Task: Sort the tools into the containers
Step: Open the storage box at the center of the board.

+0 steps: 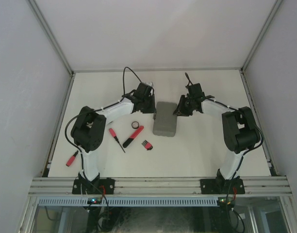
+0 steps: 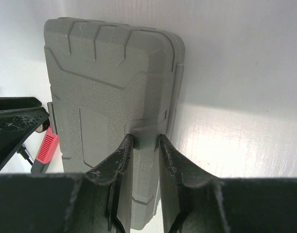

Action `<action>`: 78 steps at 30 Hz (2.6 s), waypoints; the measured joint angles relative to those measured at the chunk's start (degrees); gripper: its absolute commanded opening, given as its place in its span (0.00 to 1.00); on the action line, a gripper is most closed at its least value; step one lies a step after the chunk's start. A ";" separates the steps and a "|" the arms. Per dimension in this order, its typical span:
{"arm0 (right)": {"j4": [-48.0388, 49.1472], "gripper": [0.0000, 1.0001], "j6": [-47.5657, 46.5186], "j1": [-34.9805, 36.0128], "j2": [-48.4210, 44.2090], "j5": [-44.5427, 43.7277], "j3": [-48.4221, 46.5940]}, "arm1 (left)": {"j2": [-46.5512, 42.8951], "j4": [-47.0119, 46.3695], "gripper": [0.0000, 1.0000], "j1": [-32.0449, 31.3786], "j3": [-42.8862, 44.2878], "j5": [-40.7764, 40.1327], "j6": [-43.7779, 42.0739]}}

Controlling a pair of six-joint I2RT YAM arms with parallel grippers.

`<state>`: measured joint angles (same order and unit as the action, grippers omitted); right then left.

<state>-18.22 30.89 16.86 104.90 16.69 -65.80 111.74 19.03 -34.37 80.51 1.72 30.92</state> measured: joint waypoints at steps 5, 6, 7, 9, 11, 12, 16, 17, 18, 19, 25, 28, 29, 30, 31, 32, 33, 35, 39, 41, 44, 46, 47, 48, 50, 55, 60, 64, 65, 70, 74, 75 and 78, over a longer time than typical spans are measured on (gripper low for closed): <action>0.00 0.08 -0.02 0.00 0.00 0.00 0.00 | 0.04 -0.13 0.29 0.00 -0.52 0.22 0.02; 0.00 0.08 -0.02 0.00 0.00 0.00 0.00 | 0.04 -0.15 0.29 0.00 -0.74 0.24 0.02; 0.00 0.08 -0.02 0.00 0.00 0.00 0.00 | 0.04 -0.28 0.29 0.00 -1.09 0.24 0.02; 0.00 0.08 -0.02 0.00 0.02 0.00 0.00 | 0.07 -0.31 0.29 0.00 -1.68 0.22 0.02; 0.02 0.08 -0.02 0.02 0.02 0.02 0.00 | 0.07 -0.28 0.29 0.00 -2.25 0.07 0.02; 0.00 0.08 -0.02 0.02 0.07 0.07 -0.02 | 0.07 -0.33 0.29 0.02 -2.45 0.07 0.07; 0.02 0.08 -0.04 0.04 0.11 0.28 -0.04 | 0.13 -0.48 0.28 0.04 -2.95 0.22 0.09; 0.02 0.08 -0.04 0.04 0.11 0.35 -0.04 | 0.24 -0.52 0.28 0.04 -2.95 0.31 0.09; 0.02 0.08 -0.04 0.04 0.13 0.39 -0.04 | 0.28 -0.59 0.28 0.07 -2.95 0.44 0.09; 0.02 0.08 -0.04 0.04 0.15 0.42 -0.04 | 0.35 -0.68 0.28 0.11 -2.95 0.63 0.09; 0.02 0.08 -0.07 0.07 0.15 0.42 -0.07 | 0.48 -2.19 0.17 0.70 -3.63 2.86 0.28; 0.04 0.08 -0.09 0.07 0.15 0.42 -0.07 | 0.48 -3.58 0.13 1.09 -4.24 4.35 1.14; 0.07 0.09 -0.09 0.07 0.15 0.44 -0.07 | 0.48 -3.96 0.11 1.27 -4.42 4.74 1.44; 0.11 0.10 -0.11 0.07 0.15 0.42 -0.07 | 0.48 -4.44 0.10 1.51 -4.70 5.25 1.70; 0.15 0.11 -0.11 0.07 0.15 0.42 -0.07 | 0.48 -4.81 0.08 1.68 -4.87 5.68 2.05; 0.20 0.12 -0.11 0.07 0.13 0.42 -0.07 | 0.48 -5.27 0.07 1.88 -5.09 6.21 2.29; 0.22 0.13 -0.13 0.07 0.09 0.39 -0.07 | 0.46 -5.73 0.06 2.05 -5.35 6.60 2.62; 0.24 0.17 -0.31 0.04 -0.02 0.35 -0.07 | 0.44 -6.56 0.04 2.23 -5.75 7.13 3.06; 0.07 0.32 -1.07 0.00 -0.52 0.07 -0.11 | 0.44 -7.02 0.00 2.25 -5.79 7.52 3.41; -1.05 0.36 -2.05 -0.20 -1.11 -0.52 -0.26 | 0.44 -7.21 0.00 2.16 -5.79 7.80 3.67; -3.89 0.44 -3.52 -0.42 -2.45 -2.21 -0.24 | 0.22 -7.37 0.00 1.97 -5.79 8.13 4.13; -5.97 0.52 -4.37 -0.70 -3.85 -3.58 -0.15 | -0.24 -7.30 0.00 1.77 -5.79 8.15 4.28; -6.67 0.54 -4.61 -0.87 -4.61 -4.17 -0.07 | -0.55 -7.28 0.00 1.75 -5.79 8.15 4.42; -7.37 0.55 -4.96 -1.14 -5.62 -4.72 0.09 | -0.92 -7.21 0.00 1.77 -5.79 8.15 4.52; -8.74 0.56 -5.55 -1.62 -7.98 -5.88 0.20 | -1.88 -6.91 0.00 1.77 -5.79 8.13 4.55; -9.86 0.60 -6.38 -2.45 -13.27 -7.32 0.63 | -4.31 -6.10 0.00 1.75 -5.77 8.11 4.55; -9.73 0.62 -6.51 -3.80 -18.62 -6.86 2.78 | -6.12 -4.50 0.00 1.44 -5.60 7.78 4.50; -9.01 0.62 -6.32 -5.90 -22.80 -4.96 4.90 | -7.34 -2.91 0.00 0.83 -4.96 7.54 4.50; -8.81 0.62 -6.29 -6.36 -23.67 -4.52 5.31 | -7.52 -2.49 0.00 0.61 -4.59 7.52 4.50; -8.22 0.61 -6.25 -7.58 -24.98 -3.45 5.79 | -7.69 -1.03 0.00 -0.61 -2.05 7.58 4.50; -8.09 0.60 -6.21 -7.85 -24.98 -2.91 6.58 | -8.09 -0.72 0.00 -1.55 -0.98 7.65 4.50; -8.13 0.60 -6.19 -7.89 -24.98 -2.80 6.86 | -8.28 -0.68 0.00 -1.66 -0.94 7.67 4.50; -8.17 0.59 -6.05 -8.13 -24.98 -2.45 7.23 | -8.92 -0.44 0.00 -2.03 -0.87 7.82 4.50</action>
<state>-26.39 24.84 8.73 79.92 14.24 -58.57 102.83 18.59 -36.40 79.64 9.54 35.42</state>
